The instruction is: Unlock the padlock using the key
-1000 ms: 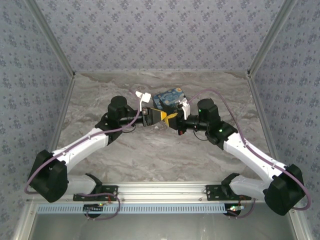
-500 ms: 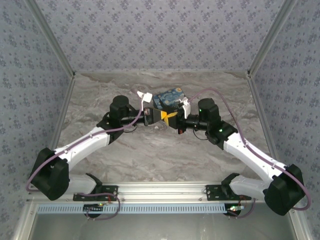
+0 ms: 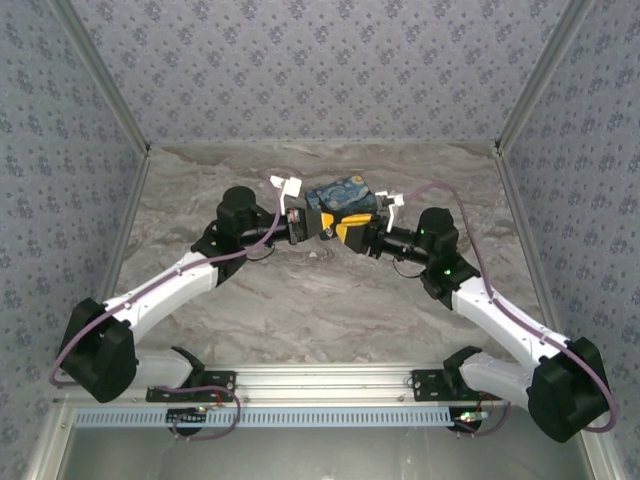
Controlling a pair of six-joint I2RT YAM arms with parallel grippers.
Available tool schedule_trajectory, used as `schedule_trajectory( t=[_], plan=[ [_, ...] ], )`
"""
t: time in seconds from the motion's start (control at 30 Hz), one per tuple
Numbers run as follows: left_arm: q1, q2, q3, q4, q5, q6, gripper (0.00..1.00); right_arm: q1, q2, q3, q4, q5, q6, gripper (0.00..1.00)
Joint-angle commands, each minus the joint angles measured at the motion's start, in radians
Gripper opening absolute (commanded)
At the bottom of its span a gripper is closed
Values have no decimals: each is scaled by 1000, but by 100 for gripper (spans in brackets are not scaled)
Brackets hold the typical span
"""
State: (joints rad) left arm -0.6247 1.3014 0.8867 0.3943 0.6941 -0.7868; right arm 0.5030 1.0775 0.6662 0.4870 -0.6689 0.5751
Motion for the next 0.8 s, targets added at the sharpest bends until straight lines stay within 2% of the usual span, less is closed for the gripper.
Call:
schedule_trajectory(
  t=[0.0, 0.77],
  plan=[
    [-6, -31, 31, 22, -14, -13, 0, 12, 15, 0, 129, -26, 76, 43],
    [-7, -47, 41, -16, -57, 0, 0, 58, 77, 45, 12, -55, 63, 42]
  ],
)
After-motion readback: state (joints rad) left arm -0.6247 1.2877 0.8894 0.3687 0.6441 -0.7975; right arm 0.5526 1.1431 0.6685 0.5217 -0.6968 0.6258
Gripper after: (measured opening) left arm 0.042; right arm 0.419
